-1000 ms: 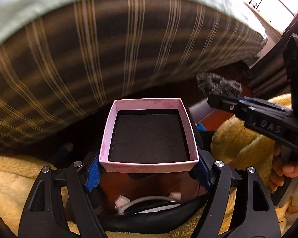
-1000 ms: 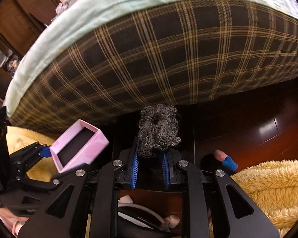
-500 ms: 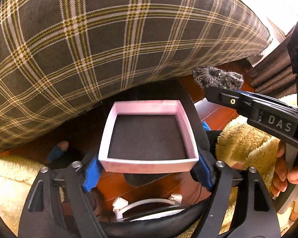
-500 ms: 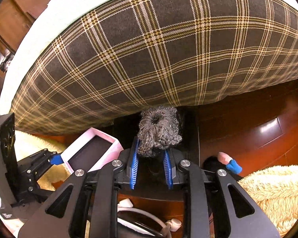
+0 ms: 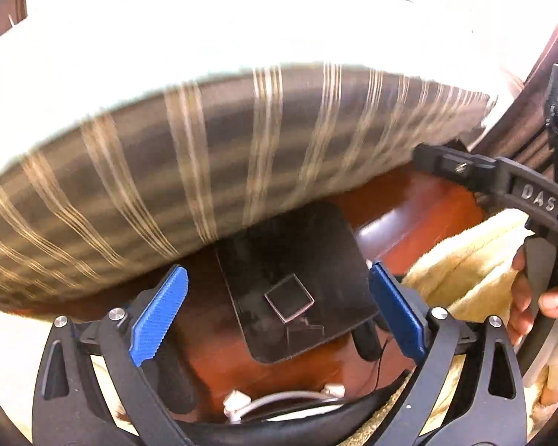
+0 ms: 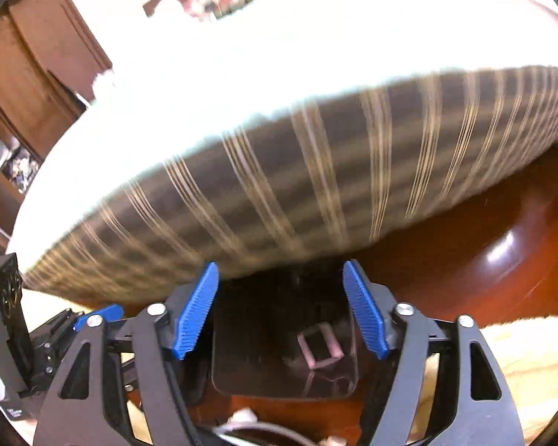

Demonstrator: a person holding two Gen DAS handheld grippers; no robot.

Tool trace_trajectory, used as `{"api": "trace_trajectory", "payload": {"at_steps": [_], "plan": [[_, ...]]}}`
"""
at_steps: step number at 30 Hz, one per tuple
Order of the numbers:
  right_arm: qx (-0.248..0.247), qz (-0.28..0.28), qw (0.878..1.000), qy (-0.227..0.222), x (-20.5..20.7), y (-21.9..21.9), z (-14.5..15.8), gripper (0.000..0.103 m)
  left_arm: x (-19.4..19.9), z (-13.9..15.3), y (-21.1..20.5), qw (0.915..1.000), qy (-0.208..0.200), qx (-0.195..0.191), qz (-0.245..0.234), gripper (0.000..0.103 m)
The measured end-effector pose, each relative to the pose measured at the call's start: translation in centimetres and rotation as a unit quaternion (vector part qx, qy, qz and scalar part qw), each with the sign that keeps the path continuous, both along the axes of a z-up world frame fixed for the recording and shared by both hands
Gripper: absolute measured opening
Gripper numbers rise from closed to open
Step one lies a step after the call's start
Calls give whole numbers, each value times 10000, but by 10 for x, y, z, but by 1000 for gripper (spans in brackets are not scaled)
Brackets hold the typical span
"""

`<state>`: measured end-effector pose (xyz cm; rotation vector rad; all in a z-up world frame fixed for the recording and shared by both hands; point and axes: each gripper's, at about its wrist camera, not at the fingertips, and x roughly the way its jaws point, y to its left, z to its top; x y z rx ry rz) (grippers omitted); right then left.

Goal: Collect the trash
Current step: 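Open both tools to drop the box and scrunchie into the bin, then raise both tools back over the bed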

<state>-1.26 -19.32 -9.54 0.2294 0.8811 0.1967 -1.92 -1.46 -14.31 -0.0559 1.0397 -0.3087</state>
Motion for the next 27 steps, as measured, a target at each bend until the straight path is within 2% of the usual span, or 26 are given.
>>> {"api": "trace_trajectory", "payload": {"at_steps": [2,5,11,15,19,25,27], "plan": [[-235,16,9989,-409,2,-3,33,79,2,22,11,9998,-183,-39,109,94],[-288,201,9965,-761,12,-5,71,82,6,51,24,9986,-470,0,238,94],[-469,548,9918,-1052,53,7,118,83,27,108,47,9921,-1118,297,493,95],[-461,728,9902,-1096,78,27,127,83,53,136,62,9893,-1277,322,626,95],[-288,819,9911,-1008,100,43,125,83,79,148,53,9867,-1389,479,702,95],[-231,883,9931,-733,134,72,105,83,113,129,61,9874,-1105,828,776,95],[-207,960,9933,-608,141,80,98,83,124,120,67,9863,-1057,940,846,91]]}}
